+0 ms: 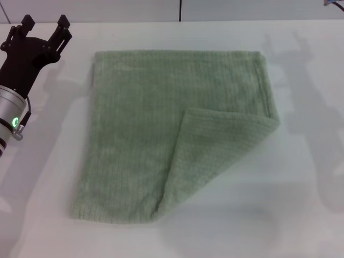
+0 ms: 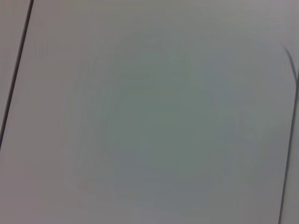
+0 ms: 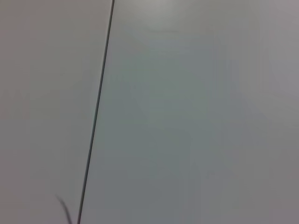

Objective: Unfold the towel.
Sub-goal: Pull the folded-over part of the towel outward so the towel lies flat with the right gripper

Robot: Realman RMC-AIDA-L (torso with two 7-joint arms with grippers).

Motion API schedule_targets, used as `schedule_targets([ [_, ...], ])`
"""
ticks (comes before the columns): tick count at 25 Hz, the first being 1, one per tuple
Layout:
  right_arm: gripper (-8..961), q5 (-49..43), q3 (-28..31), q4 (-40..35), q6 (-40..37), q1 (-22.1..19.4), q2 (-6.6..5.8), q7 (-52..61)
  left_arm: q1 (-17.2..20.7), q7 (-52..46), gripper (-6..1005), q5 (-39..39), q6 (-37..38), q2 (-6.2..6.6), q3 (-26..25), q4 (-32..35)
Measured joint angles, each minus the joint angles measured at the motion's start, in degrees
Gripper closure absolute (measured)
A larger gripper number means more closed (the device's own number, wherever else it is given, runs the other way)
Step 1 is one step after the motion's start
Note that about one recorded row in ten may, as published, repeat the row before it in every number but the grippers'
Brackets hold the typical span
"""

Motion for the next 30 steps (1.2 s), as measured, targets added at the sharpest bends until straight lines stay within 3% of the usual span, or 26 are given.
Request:
schedule_targets([
  [10,251,0.1,0.9,5.4,-0.2,3.6,0.06,3.4,0.0,0.3,208,-0.3,0.2,-0.05,-0.1,0.2],
  [30,251,0.2,1.0,7.0,0.5,5.5,0.24,3.8,-3.6,0.3,284,0.4,-4.8,0.27,2.1,2.0],
])
